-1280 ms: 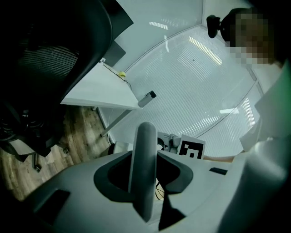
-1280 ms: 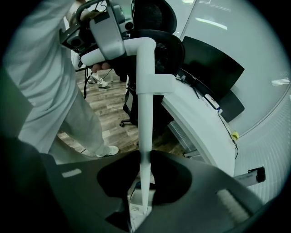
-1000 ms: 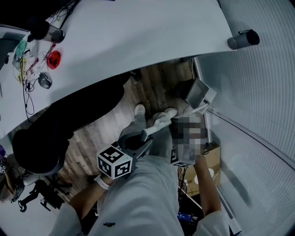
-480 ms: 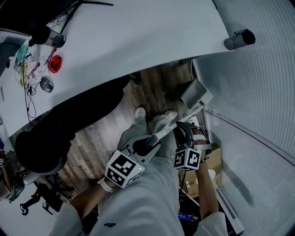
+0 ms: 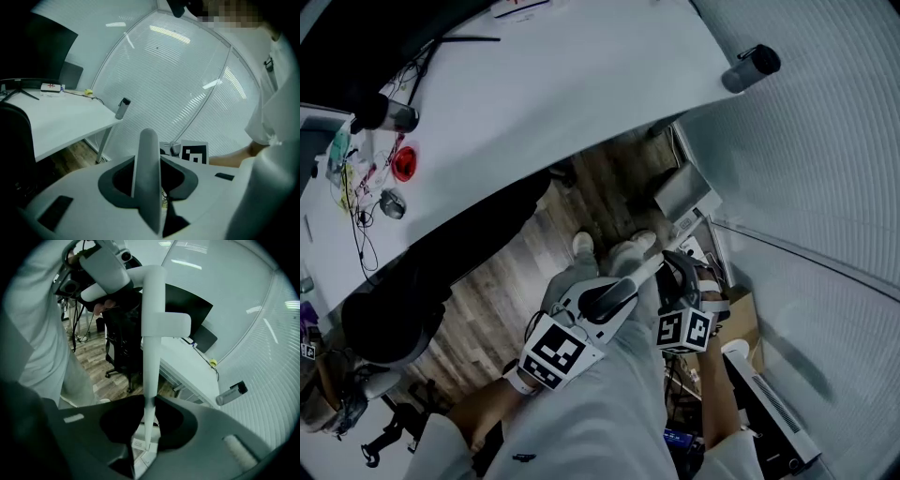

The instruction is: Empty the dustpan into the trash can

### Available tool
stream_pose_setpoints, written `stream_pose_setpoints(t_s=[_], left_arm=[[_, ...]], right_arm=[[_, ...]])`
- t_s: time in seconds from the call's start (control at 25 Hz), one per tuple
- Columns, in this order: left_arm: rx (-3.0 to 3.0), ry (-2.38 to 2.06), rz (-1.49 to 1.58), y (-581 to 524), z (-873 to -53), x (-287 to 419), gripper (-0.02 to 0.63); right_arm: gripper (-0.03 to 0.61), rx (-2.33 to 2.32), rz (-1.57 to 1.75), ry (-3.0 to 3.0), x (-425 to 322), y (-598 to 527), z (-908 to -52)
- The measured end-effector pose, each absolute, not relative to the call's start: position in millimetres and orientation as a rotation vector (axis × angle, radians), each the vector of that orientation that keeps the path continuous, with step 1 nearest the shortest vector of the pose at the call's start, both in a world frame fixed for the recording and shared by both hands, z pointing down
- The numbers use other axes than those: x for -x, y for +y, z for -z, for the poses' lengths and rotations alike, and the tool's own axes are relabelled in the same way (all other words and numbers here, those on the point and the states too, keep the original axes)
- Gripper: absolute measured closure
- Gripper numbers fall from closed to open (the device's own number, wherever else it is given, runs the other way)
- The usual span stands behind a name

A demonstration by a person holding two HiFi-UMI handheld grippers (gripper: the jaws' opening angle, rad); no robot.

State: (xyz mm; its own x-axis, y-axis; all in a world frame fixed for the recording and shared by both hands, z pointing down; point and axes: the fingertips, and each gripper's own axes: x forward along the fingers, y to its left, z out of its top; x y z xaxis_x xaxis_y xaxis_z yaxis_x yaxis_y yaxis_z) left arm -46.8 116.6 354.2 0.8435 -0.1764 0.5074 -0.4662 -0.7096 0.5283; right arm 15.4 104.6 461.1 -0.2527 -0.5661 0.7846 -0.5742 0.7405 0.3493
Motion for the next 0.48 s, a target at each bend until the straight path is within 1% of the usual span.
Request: stream_pose_setpoints(t_s=[0.48], left_arm=[[-2.446, -0.371, -0.497, 114, -287, 26, 0.511]], right_arm=[[0.491, -1.026, -0.048, -1.925, -29, 114, -400]])
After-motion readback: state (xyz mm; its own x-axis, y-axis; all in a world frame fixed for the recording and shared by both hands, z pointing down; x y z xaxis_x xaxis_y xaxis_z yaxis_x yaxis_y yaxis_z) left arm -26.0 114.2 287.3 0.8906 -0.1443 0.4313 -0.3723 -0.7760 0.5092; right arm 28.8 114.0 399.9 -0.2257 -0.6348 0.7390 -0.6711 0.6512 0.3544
